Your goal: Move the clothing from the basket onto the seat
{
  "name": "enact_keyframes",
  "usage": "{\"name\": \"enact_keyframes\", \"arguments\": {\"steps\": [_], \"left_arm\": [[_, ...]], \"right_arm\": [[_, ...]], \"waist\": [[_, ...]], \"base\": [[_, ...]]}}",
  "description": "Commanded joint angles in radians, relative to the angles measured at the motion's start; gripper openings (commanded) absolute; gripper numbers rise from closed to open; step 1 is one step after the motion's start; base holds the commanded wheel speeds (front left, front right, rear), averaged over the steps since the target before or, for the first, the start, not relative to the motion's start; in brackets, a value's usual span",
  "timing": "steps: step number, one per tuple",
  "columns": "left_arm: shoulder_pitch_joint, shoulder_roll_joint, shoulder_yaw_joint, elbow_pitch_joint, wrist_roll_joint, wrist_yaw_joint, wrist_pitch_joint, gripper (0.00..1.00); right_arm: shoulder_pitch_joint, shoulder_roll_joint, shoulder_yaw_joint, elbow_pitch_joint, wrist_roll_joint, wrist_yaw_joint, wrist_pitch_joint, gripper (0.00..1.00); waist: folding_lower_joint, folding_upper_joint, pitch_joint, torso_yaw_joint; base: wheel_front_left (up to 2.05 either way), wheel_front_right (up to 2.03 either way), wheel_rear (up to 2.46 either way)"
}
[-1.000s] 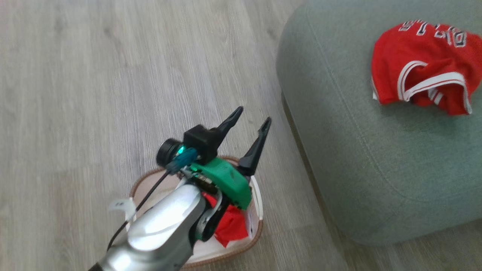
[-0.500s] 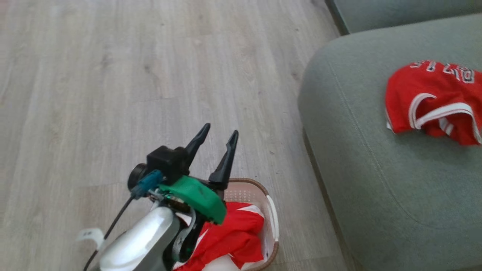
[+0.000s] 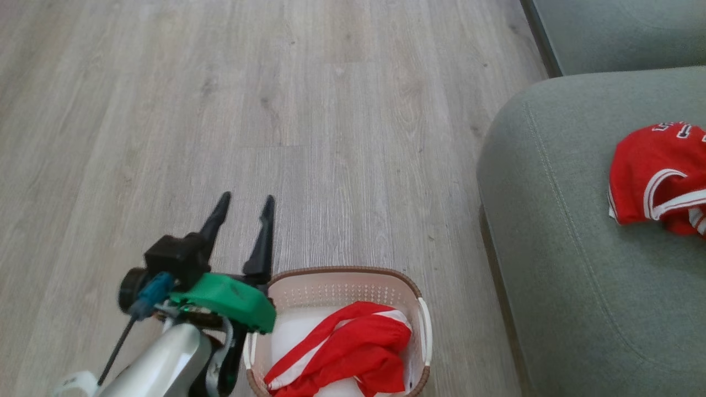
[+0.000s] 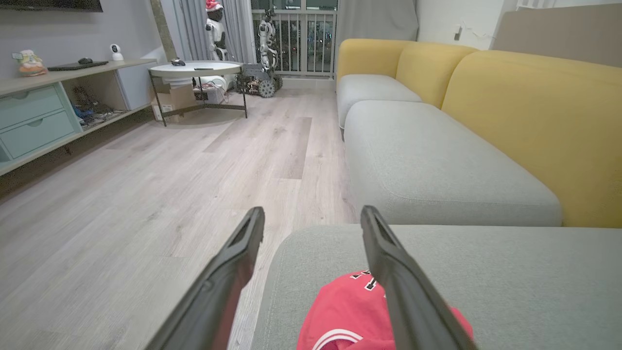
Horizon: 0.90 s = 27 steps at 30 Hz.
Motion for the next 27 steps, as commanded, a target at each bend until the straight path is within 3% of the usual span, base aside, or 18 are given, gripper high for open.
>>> {"name": "enact_keyframes", "arguments": {"steps": [1,7,16,21,27], "left_arm": [[-0.023,0.03,0.067,-0.043,0.016,0.009,-0.012,1.0],[0.021,0.021,0.121,-0.068,0.074,0.014,-0.013,1.0],[0.112,-0.069,0.26,-0.081,0.194,-0.026,-0.014,1.0],[0.163,-0.113,0.327,-0.067,0.267,-0.064,-0.014,1.0],[0.225,-0.156,0.396,-0.07,0.351,-0.099,-0.014,1.0]], "right_arm": [[0.065,-0.01,-0.038,-0.022,-0.025,0.0,-0.049,1.0],[0.201,0.073,-0.193,-0.064,-0.117,0.0,-0.087,1.0],[0.566,0.392,-0.659,-0.32,-0.445,0.0,-0.088,1.0],[0.715,0.527,-0.768,-0.445,-0.603,0.0,-0.088,1.0],[0.805,0.636,-0.825,-0.552,-0.716,0.0,-0.088,1.0]], "waist": [[0.0,0.0,-0.004,0.01],[0.0,0.0,0.002,0.026],[0.0,0.0,0.008,0.03],[0.0,0.0,0.008,0.023],[0.0,0.0,0.014,0.017]], "base": [[0.0,0.0,0.0],[0.0,0.0,0.0],[0.0,0.0,0.0],[0.0,0.0,0.0],[0.0,0.0,0.0]]}}
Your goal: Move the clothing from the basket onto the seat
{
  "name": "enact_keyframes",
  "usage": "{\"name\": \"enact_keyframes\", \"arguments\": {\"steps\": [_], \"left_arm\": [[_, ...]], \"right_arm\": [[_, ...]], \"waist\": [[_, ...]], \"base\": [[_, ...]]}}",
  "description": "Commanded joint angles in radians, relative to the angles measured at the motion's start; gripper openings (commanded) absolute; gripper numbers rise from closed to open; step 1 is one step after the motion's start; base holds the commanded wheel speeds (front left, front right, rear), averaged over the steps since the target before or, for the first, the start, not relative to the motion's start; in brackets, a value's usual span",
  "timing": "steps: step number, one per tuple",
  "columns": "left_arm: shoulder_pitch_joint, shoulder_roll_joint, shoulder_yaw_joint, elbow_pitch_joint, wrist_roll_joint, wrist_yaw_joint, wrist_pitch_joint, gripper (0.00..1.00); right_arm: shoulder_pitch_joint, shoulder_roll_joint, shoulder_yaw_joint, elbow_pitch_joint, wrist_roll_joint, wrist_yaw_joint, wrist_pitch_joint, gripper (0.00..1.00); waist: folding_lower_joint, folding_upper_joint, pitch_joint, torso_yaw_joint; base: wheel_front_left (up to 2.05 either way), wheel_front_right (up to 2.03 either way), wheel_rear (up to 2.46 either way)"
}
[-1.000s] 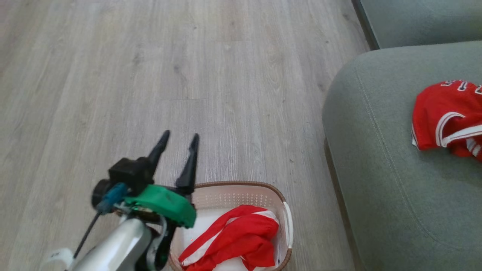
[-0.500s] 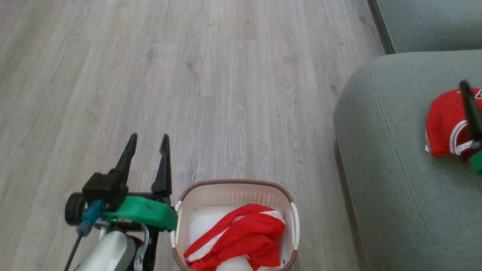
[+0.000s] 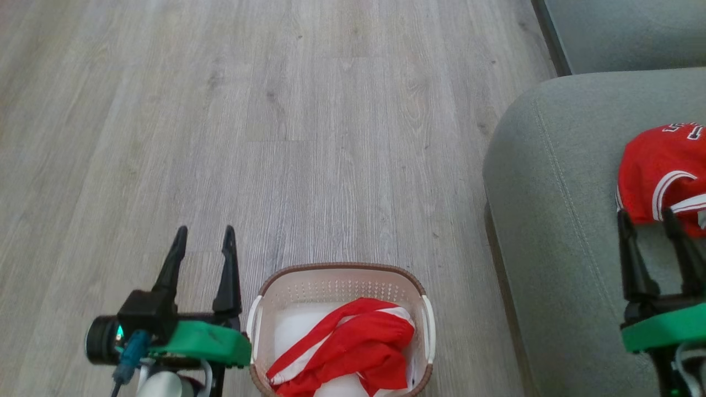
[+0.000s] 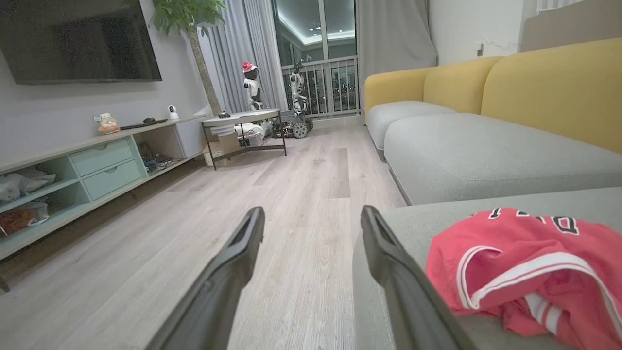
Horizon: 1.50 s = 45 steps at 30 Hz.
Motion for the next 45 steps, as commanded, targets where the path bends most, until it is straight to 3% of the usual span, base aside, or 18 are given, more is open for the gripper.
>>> {"name": "enact_keyframes", "arguments": {"steps": [1,11,19,33,45], "left_arm": [[-0.029,-0.005,0.059,-0.025,0.023,-0.015,-0.012,1.0],[-0.01,-0.085,0.136,0.038,0.073,-0.121,-0.012,1.0],[-0.011,-0.122,0.19,0.069,0.107,-0.18,-0.012,1.0],[-0.011,-0.157,0.226,0.089,0.14,-0.216,-0.012,1.0],[-0.082,-0.165,0.212,0.128,0.156,-0.225,-0.012,1.0]], "right_arm": [[0.001,-0.005,0.008,-0.038,-0.016,0.0,-0.009,1.0],[0.019,0.058,0.036,-0.04,-0.092,0.0,-0.009,1.0],[0.014,0.06,0.057,-0.042,-0.098,0.0,-0.009,1.0],[0.003,0.045,0.069,-0.045,-0.082,0.0,-0.009,1.0],[-0.056,0.014,0.071,-0.061,-0.047,0.0,-0.009,1.0]], "waist": [[0.0,-0.0001,0.002,-0.002],[0.0,-0.0001,0.004,-0.007],[0.0,-0.0001,0.006,-0.011],[0.0,-0.0001,0.02,-0.024],[0.0,-0.0001,0.112,-0.06]], "base": [[0.0,0.0,0.0],[0.0,0.0,0.0],[0.0,0.0,0.0],[0.0,0.0,0.0],[0.0,0.0,0.0]]}}
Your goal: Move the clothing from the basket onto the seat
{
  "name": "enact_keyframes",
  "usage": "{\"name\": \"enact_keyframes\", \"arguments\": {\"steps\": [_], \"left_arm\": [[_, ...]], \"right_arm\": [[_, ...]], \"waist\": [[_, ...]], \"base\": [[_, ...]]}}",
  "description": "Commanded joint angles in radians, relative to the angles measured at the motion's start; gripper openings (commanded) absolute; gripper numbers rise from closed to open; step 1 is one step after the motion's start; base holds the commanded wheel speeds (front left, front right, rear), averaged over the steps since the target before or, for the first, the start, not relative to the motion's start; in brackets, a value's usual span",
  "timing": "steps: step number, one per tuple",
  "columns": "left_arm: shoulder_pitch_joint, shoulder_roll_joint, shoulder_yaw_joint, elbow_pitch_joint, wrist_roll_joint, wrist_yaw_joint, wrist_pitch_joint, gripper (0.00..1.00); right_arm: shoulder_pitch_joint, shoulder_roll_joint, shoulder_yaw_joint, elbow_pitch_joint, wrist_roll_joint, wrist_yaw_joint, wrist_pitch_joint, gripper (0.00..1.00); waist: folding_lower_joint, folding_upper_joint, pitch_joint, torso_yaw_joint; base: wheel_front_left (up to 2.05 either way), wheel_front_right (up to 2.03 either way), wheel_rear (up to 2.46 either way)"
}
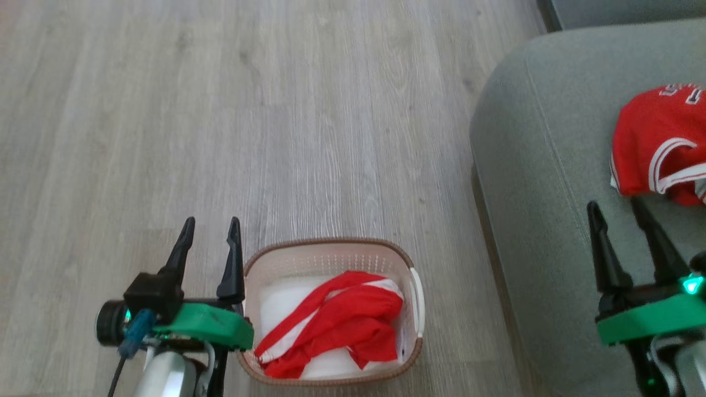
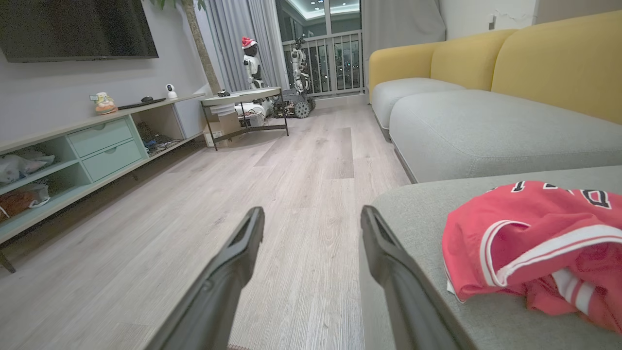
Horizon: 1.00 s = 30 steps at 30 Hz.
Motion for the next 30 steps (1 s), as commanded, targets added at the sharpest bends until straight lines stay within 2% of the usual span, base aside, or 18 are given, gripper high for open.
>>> {"name": "enact_keyframes", "arguments": {"steps": [1,14,23,30], "left_arm": [[-0.062,-0.002,0.023,-0.016,0.011,0.003,-0.012,1.0],[-0.275,-0.003,-0.065,0.184,-0.056,0.065,-0.012,1.0],[-0.418,-0.003,-0.126,0.39,-0.108,0.055,-0.012,1.0],[-0.539,-0.003,-0.19,0.565,-0.216,0.036,-0.012,1.0]], "right_arm": [[-0.052,-0.038,0.012,-0.041,0.014,0.0,-0.009,1.0],[-0.248,-0.117,0.024,-0.097,0.087,0.0,-0.009,1.0],[-0.359,-0.136,0.001,-0.145,0.123,0.0,-0.009,1.0],[-0.431,-0.141,-0.027,-0.209,0.153,0.0,-0.009,1.0]], "waist": [[0.0,0.0,0.04,-0.014],[0.0,0.0,0.298,-0.094],[0.0,0.0,0.442,-0.128],[0.0,0.0,0.572,-0.153]], "base": [[0.0,0.0,0.0],[0.0,0.0,0.0],[0.0,0.0,0.0],[0.0,0.0,0.0]]}}
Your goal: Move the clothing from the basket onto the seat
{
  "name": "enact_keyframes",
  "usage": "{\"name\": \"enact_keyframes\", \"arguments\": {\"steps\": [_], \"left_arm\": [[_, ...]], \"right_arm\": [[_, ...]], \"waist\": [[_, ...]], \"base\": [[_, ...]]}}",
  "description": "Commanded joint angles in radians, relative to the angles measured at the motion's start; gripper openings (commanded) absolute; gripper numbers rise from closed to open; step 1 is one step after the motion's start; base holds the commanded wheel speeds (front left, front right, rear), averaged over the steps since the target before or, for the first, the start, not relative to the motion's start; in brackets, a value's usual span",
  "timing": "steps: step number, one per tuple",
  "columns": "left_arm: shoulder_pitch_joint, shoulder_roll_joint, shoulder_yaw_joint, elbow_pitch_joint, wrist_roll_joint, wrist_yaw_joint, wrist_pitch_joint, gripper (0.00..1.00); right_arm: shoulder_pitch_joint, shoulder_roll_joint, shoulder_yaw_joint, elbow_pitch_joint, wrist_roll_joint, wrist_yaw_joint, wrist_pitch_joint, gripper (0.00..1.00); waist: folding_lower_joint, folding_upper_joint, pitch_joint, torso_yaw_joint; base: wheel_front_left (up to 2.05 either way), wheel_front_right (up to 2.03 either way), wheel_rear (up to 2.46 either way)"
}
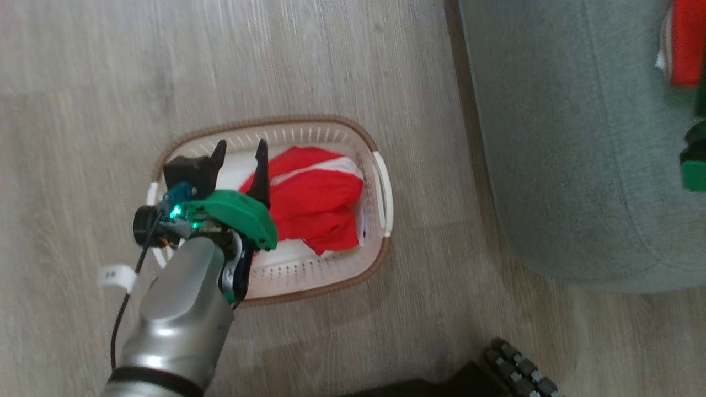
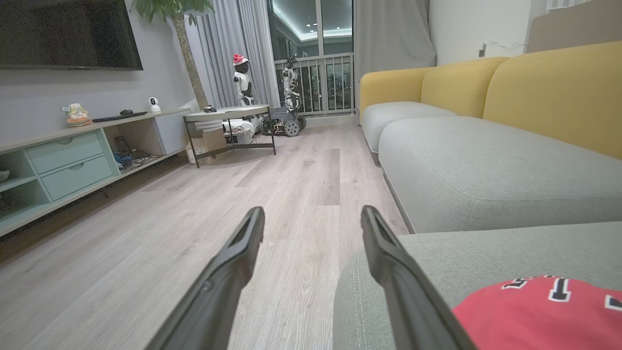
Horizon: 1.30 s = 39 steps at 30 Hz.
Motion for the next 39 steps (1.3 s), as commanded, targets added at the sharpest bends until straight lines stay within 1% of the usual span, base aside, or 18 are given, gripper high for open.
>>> {"name": "enact_keyframes", "arguments": {"steps": [1,5,10,16,19,23,28,33,34,36,38,39], "left_arm": [[-0.021,0.008,0.009,0.0,-0.019,-0.006,-0.009,1.0],[-0.09,0.008,-0.036,0.109,-0.07,-0.014,-0.009,1.0],[-0.174,0.008,-0.08,0.24,-0.107,-0.026,-0.009,1.0],[-0.269,0.008,-0.134,0.368,-0.147,-0.038,-0.008,1.0],[-0.315,0.008,-0.157,0.411,-0.169,-0.047,0.005,1.0],[-0.352,0.008,-0.191,0.457,-0.195,-0.06,0.058,1.0],[-0.362,0.008,-0.221,0.494,-0.228,-0.07,0.173,1.0],[-0.364,0.008,-0.243,0.516,-0.24,-0.033,0.294,1.0],[-0.364,0.008,-0.243,0.516,-0.24,-0.033,0.294,1.0],[-0.363,0.008,-0.254,0.52,-0.237,-0.035,0.346,1.0],[-0.367,0.012,-0.259,0.522,-0.235,-0.029,0.363,1.0],[-0.371,0.012,-0.259,0.523,-0.235,-0.025,0.36,0.85]], "right_arm": [[-0.004,-0.024,0.002,-0.041,0.008,0.0,-0.006,1.0],[-0.039,-0.023,-0.011,-0.076,0.023,0.0,-0.006,1.0],[-0.07,-0.018,-0.024,-0.118,0.039,0.0,-0.006,1.0],[-0.105,-0.023,-0.032,-0.17,0.047,0.0,-0.006,1.0],[-0.116,-0.024,-0.041,-0.185,0.051,0.0,-0.006,1.0],[-0.124,-0.022,-0.043,-0.194,0.05,0.0,-0.006,1.0],[-0.127,-0.012,-0.034,-0.194,0.047,0.0,-0.006,1.0],[-0.128,-0.007,-0.031,-0.192,0.047,0.0,-0.006,1.0],[-0.128,-0.007,-0.031,-0.192,0.047,0.0,-0.006,1.0],[-0.128,-0.005,-0.031,-0.192,0.046,0.0,-0.006,1.0],[-0.127,-0.004,-0.031,-0.19,0.045,0.0,-0.006,1.0],[-0.127,-0.004,-0.031,-0.189,0.044,0.0,-0.006,1.0]], "waist": [[-0.0001,0.0,0.065,-0.024],[-0.0001,0.0,0.129,-0.047],[-0.0001,0.0,0.199,-0.073],[-0.0001,0.0,0.276,-0.1],[-0.0001,0.0,0.31,-0.109],[-0.0001,0.0,0.338,-0.119],[-0.0001,0.0,0.357,-0.134],[-0.0001,0.0,0.374,-0.142],[-0.0001,0.0,0.374,-0.142],[-0.0001,0.0,0.38,-0.142],[-0.0001,0.0,0.383,-0.142],[-0.0001,0.0,0.384,-0.141]], "base": [[0.0,0.0,0.0],[0.0,0.0,0.0],[0.0,0.0,0.0],[0.0,0.0,0.0],[0.0,0.0,0.0],[0.0,0.0,0.0],[0.0,0.0,0.0],[0.0,0.0,0.0],[0.0,0.0,0.0],[0.0,0.0,0.0],[0.0,0.0,0.0],[0.0,0.0,0.0]]}}
